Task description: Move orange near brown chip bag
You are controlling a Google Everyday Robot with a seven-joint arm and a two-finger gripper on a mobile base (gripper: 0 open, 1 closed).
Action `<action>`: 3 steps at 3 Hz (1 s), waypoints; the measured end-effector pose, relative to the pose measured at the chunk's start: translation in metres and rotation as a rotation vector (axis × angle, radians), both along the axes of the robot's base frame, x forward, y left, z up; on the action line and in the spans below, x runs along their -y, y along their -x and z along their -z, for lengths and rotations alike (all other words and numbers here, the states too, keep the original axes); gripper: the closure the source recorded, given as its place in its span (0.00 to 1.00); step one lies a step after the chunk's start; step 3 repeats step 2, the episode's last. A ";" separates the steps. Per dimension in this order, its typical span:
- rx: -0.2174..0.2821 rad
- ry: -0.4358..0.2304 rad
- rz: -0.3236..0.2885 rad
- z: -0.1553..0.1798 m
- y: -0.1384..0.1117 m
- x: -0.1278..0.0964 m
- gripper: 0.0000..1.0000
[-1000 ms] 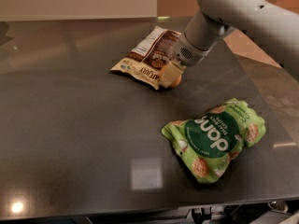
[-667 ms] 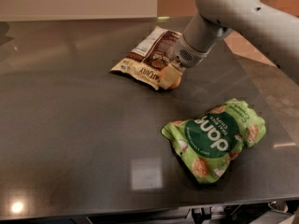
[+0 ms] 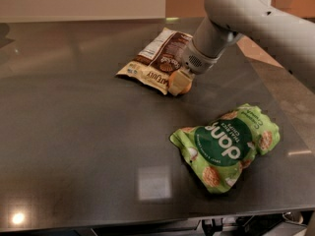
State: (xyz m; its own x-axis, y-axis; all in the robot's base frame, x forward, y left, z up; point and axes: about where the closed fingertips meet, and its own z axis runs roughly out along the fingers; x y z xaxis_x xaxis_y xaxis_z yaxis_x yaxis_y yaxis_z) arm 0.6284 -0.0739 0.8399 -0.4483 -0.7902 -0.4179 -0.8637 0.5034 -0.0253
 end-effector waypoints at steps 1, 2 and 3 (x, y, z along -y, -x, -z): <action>-0.002 0.000 -0.002 0.001 0.000 -0.001 0.00; -0.002 0.000 -0.002 0.001 0.000 -0.001 0.00; -0.002 0.000 -0.002 0.001 0.000 -0.001 0.00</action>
Offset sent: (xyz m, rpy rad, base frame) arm -0.0001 0.0011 -0.0011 -0.0002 0.0021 0.0018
